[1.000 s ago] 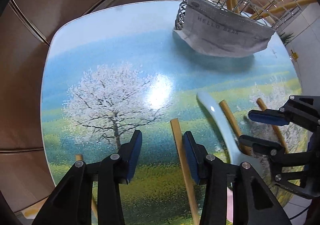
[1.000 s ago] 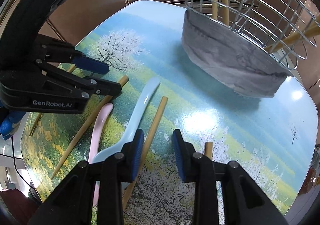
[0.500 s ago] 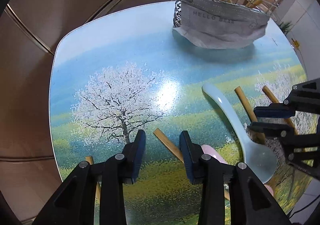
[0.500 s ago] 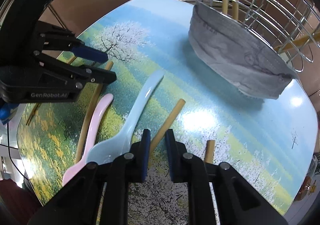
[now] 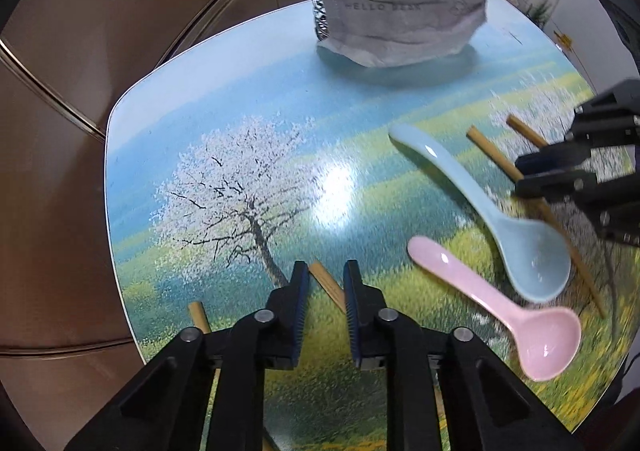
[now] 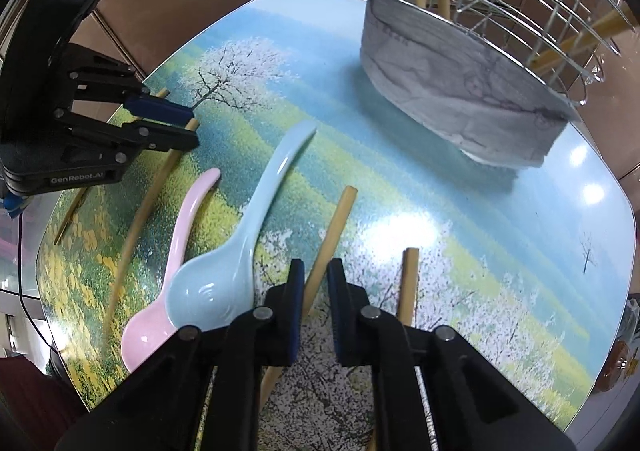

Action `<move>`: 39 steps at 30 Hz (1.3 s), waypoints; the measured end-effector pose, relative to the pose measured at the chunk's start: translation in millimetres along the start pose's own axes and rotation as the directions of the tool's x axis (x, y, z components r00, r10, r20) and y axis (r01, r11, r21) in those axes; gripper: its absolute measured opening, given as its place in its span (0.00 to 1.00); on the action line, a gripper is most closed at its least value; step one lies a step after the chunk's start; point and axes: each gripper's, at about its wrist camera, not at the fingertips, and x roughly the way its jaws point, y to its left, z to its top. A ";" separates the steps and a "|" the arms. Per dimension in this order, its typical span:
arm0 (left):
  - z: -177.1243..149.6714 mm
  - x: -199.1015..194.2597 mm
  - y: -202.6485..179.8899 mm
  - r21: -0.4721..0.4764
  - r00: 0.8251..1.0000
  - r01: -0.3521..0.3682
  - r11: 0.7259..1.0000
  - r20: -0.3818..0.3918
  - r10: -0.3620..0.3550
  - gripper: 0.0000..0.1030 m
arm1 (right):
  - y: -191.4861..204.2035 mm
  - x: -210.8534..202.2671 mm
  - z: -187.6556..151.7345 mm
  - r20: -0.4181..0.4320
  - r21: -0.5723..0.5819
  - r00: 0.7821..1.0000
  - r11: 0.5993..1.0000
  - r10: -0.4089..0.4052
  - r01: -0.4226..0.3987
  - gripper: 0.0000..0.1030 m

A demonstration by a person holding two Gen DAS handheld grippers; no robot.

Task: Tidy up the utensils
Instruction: 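Position the left gripper over a chopstick while the right gripper aligns over another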

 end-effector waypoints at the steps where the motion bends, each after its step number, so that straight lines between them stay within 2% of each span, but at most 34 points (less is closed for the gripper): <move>1: -3.8 -1.5 -1.5 0.012 1.000 -0.004 1.000 0.002 0.004 0.15 | 1.5 -0.4 -1.1 -0.001 -0.001 1.000 1.000 -0.001 0.001 0.11; 5: -16.8 -7.9 -6.5 0.015 1.000 -0.006 1.000 0.000 0.006 0.12 | 7.5 -3.8 -10.3 -0.010 -0.009 1.000 1.000 -0.002 0.002 0.11; 12: -33.7 -14.3 -1.3 -0.090 1.000 0.016 0.996 -0.007 -0.017 0.12 | 15.3 -12.9 -31.0 -0.026 -0.005 1.000 1.000 0.006 -0.006 0.11; 20: -55.5 -23.2 1.5 -0.136 0.999 0.003 0.991 -0.049 -0.010 0.11 | 14.9 -25.3 -55.0 -0.051 0.013 0.998 0.999 -0.039 0.039 0.11; 26: -68.0 -28.4 4.6 -0.170 0.997 0.018 0.985 -0.065 -0.030 0.13 | 11.0 -23.9 -41.4 -0.046 0.022 0.998 0.999 -0.044 0.045 0.12; 32: -61.4 -23.0 16.7 -0.191 0.996 0.038 0.981 -0.075 -0.053 0.14 | 14.1 -12.1 -12.9 -0.051 -0.006 0.997 0.999 -0.052 0.051 0.12; 35: -59.8 -20.7 28.5 -0.213 0.994 0.052 0.976 -0.080 -0.070 0.19 | 13.2 -9.2 -2.1 -0.062 -0.030 0.997 0.998 -0.055 0.053 0.12; 39: -60.7 -20.1 37.1 -0.234 0.993 0.056 0.971 -0.087 -0.079 0.20 | 11.4 -6.4 7.0 -0.085 -0.050 0.995 0.997 -0.058 0.054 0.12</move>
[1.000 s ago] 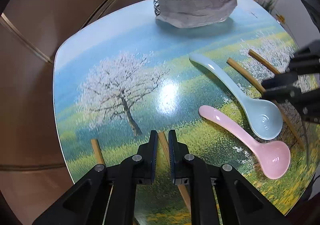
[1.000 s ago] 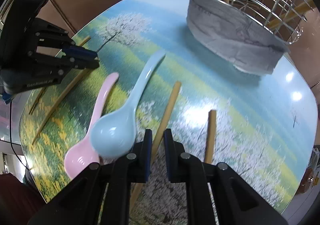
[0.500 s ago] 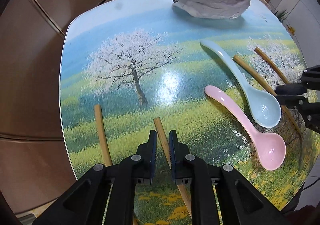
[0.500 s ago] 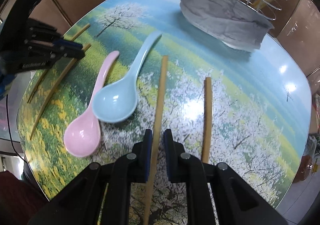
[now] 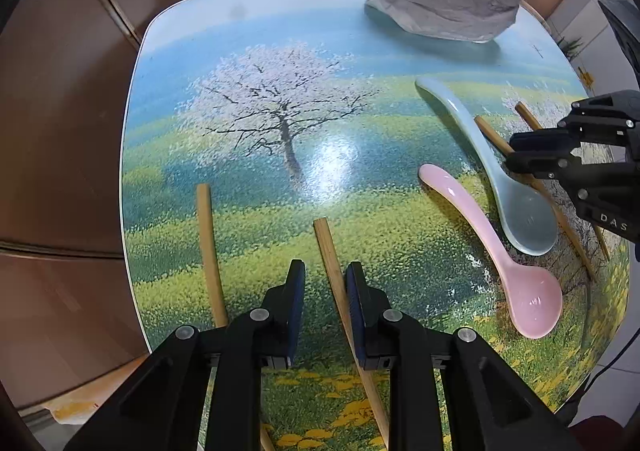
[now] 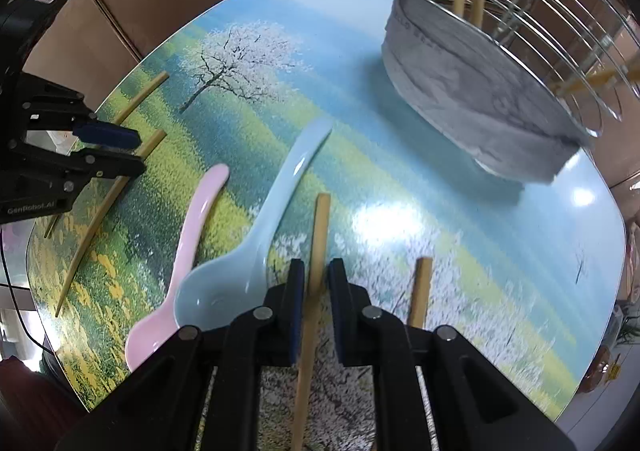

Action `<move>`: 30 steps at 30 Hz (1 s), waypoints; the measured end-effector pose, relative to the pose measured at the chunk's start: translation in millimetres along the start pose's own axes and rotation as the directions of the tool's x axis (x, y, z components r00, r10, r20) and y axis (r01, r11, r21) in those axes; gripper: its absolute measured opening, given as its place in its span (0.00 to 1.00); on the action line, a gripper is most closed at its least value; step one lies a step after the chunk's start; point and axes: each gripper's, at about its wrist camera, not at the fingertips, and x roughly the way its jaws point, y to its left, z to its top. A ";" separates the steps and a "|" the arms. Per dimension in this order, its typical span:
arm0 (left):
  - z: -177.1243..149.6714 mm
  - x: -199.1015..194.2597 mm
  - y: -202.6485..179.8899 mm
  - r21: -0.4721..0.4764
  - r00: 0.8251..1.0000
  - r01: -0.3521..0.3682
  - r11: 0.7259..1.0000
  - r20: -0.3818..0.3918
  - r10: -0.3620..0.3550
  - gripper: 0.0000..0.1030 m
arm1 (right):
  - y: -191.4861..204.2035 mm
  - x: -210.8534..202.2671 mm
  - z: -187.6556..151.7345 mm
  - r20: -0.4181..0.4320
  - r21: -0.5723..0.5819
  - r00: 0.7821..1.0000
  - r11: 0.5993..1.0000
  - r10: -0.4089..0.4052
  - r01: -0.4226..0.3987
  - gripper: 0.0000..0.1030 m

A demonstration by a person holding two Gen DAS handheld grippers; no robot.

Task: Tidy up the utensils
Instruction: 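Position the left gripper over a chopstick while the right gripper aligns over another, then close the left gripper on a chopstick while the right gripper closes on another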

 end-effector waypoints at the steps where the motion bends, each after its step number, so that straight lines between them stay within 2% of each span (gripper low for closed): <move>1: 0.2 -0.1 1.7 -0.005 1.000 0.001 1.000 -0.003 -0.001 0.20 | -0.7 0.3 1.9 -0.008 -0.003 1.000 1.000 -0.001 0.001 0.12; 9: 3.7 2.0 1.4 -0.059 0.999 -0.015 0.998 -0.047 0.013 0.20 | -1.1 10.4 29.2 -0.071 -0.036 0.997 0.999 -0.026 0.024 0.12; 11: 4.2 1.2 1.3 -0.073 0.999 -0.020 0.997 -0.047 0.017 0.19 | 1.0 14.1 39.2 -0.081 -0.034 0.996 0.999 -0.022 0.019 0.12; 12: 3.9 0.4 -1.5 -0.075 0.999 -0.026 0.997 -0.046 0.023 0.19 | 4.9 23.6 54.5 -0.085 -0.035 0.996 0.999 -0.022 0.019 0.11; 14: 4.4 1.2 -2.9 -0.069 0.998 -0.044 0.997 -0.040 0.041 0.13 | 7.5 26.0 61.4 -0.089 -0.033 0.996 0.999 -0.024 0.021 0.11; 17: 0.8 0.5 -16.0 -0.077 0.999 -0.033 0.997 -0.025 0.031 0.07 | 9.3 27.8 62.9 -0.084 -0.027 0.996 0.999 -0.020 0.017 0.07; 24: -7.2 -3.0 -28.5 -0.076 0.997 -0.057 0.996 0.045 0.060 0.06 | 5.6 16.1 36.4 -0.024 0.022 1.000 1.000 0.001 0.000 0.06; 30: -23.3 -25.6 -29.4 -0.117 0.988 -0.040 0.992 0.141 0.057 0.06 | 6.3 -31.2 9.9 0.114 0.074 0.993 0.997 0.003 -0.011 0.06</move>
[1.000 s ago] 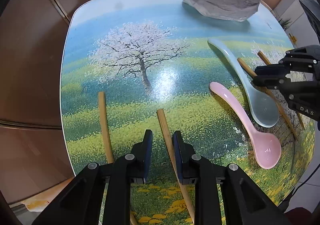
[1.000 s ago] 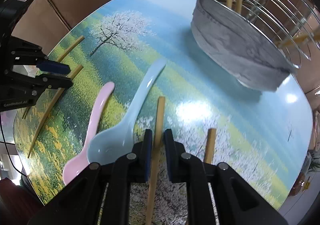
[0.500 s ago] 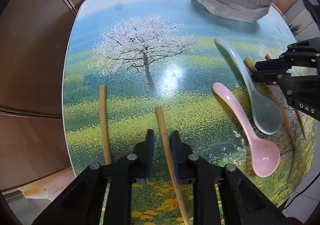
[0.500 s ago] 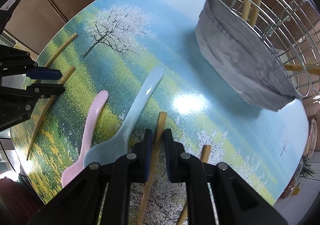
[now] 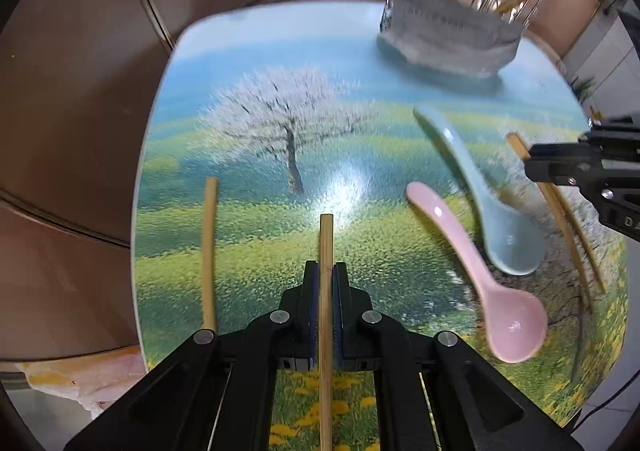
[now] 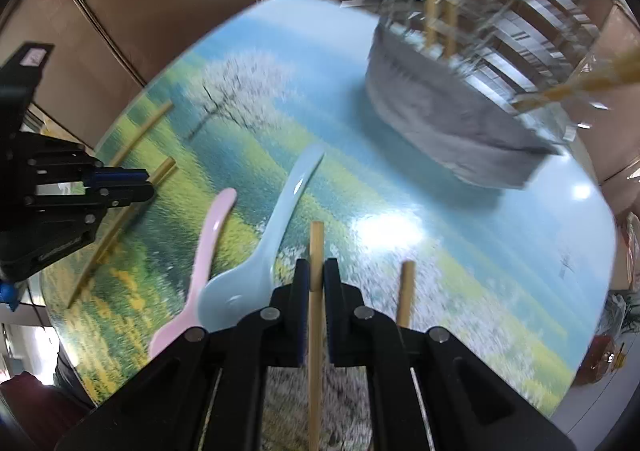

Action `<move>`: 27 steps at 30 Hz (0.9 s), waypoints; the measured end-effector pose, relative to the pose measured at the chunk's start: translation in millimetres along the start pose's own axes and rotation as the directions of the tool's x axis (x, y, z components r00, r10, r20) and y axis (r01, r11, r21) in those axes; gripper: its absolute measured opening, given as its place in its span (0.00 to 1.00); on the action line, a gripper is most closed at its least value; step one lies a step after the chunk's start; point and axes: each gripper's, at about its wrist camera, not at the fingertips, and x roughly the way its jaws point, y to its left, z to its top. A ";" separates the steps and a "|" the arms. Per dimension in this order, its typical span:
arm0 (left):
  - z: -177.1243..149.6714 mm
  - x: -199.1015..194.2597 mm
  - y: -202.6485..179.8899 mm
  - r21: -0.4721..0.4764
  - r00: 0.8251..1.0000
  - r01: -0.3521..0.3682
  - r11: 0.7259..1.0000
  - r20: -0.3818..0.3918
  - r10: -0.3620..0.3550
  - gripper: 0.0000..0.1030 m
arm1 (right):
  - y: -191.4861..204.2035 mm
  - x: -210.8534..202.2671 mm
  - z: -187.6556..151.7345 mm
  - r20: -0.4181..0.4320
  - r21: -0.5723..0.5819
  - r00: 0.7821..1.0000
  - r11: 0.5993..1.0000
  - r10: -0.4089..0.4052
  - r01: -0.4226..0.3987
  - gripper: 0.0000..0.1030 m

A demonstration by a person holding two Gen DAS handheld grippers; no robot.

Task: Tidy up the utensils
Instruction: 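Close the left gripper on a chopstick while the right gripper closes on another, then lift both chopsticks upright and carry them over the wire holder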

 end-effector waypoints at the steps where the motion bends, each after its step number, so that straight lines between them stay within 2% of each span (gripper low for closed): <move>1: -1.9 -10.6 0.4 -0.007 1.000 0.004 1.000 0.029 -0.004 0.06 | 1.2 -8.7 -4.2 0.024 0.006 1.000 1.000 0.002 -0.002 0.06; 5: -18.6 -51.0 -2.8 -0.018 0.989 0.001 1.000 0.147 0.002 0.06 | 7.8 -53.9 -31.5 0.152 0.029 0.988 0.999 0.015 -0.019 0.06; 8: -34.1 -80.5 -11.1 -0.017 0.969 -0.024 1.000 0.246 0.027 0.06 | 18.9 -83.1 -54.1 0.245 0.024 0.969 0.999 0.028 -0.035 0.06; 15: -69.6 -123.3 -16.9 -0.054 0.921 -0.020 0.998 0.388 0.040 0.06 | 48.3 -132.0 -99.7 0.384 0.050 0.923 0.998 0.019 -0.041 0.06; 21: -89.8 -157.1 -33.4 -0.046 0.873 -0.044 0.998 0.484 0.061 0.06 | 65.0 -169.7 -120.5 0.462 0.066 0.887 0.998 -0.015 -0.017 0.06; 27: -96.1 -187.1 -48.5 -0.016 0.824 -0.074 0.997 0.563 0.070 0.06 | 76.6 -199.7 -123.1 0.520 0.062 0.853 0.998 -0.041 0.011 0.06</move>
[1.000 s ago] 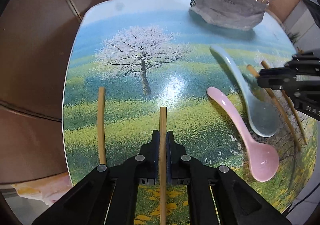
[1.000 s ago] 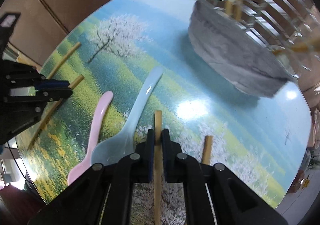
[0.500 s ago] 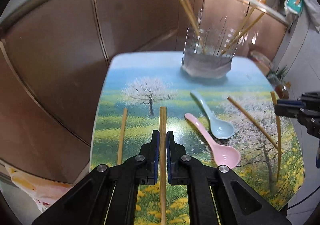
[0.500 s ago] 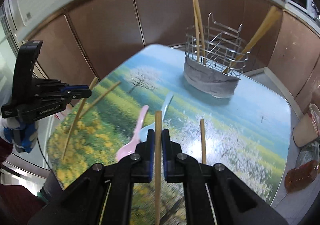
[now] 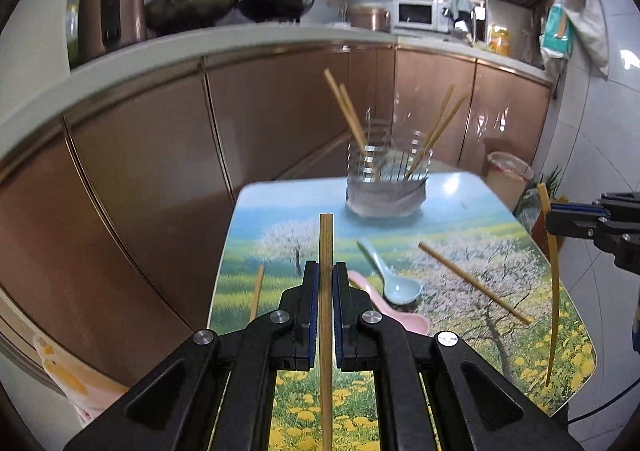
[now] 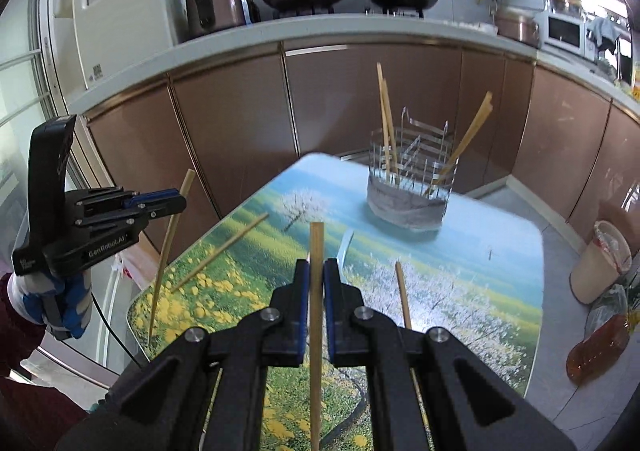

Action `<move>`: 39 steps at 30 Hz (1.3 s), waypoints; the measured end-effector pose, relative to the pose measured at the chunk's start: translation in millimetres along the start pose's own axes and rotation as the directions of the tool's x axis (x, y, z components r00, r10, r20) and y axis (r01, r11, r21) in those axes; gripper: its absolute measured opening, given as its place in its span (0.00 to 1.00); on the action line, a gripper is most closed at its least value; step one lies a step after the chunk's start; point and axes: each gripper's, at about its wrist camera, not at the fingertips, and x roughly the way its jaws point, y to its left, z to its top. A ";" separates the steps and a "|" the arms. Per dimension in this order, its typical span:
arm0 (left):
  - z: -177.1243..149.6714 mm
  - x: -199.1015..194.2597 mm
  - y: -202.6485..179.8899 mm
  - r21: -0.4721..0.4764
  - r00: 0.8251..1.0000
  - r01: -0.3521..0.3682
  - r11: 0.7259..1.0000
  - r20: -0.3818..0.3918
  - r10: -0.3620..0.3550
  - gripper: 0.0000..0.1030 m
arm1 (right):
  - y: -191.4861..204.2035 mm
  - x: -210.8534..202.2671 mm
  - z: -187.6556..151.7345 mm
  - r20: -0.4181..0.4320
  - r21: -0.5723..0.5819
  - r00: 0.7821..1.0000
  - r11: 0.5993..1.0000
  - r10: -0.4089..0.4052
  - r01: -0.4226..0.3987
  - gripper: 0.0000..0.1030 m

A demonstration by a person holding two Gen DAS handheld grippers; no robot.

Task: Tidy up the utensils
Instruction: 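Lift both chopsticks upright and carry them over the wire holder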

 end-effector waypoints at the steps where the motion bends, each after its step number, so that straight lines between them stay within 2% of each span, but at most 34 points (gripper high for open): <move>1: 2.5 -2.5 -1.1 0.002 1.000 0.002 1.000 0.010 -0.002 0.06 | 0.7 -3.4 3.1 0.011 -0.001 1.000 1.000 -0.003 0.003 0.06; 12: 41.3 2.6 -6.6 0.006 0.997 0.023 1.000 0.068 -0.024 0.06 | -7.8 -17.3 52.2 0.111 0.004 0.994 1.000 -0.020 0.020 0.06; 15: 62.4 9.4 -3.3 -0.007 0.995 0.043 0.999 0.086 -0.042 0.06 | -14.4 -14.4 75.6 0.141 0.001 0.990 1.000 -0.027 0.027 0.06; 19: 108.0 21.6 3.5 -0.047 0.987 0.094 0.995 0.133 -0.087 0.06 | -26.3 -12.1 116.9 0.207 -0.001 0.978 0.999 -0.036 0.037 0.06; 25: 180.3 44.6 3.1 -0.079 0.963 0.143 0.987 0.243 -0.120 0.06 | -50.0 -4.7 189.0 0.333 0.004 0.942 0.999 -0.046 0.047 0.06; 30: 229.7 68.8 -0.9 -0.113 0.927 0.182 0.977 0.350 -0.132 0.06 | -77.4 14.2 230.1 0.425 0.041 0.903 0.998 -0.068 0.056 0.06; 34: 251.7 100.8 -6.0 -0.141 0.905 0.193 0.971 0.409 -0.120 0.06 | -103.2 41.9 238.7 0.473 0.084 0.874 0.993 -0.113 0.083 0.06; 39: 251.8 154.1 -9.0 -0.202 0.886 0.212 0.956 0.453 -0.101 0.06 | -133.9 83.2 221.1 0.494 0.156 0.844 0.976 -0.209 0.151 0.06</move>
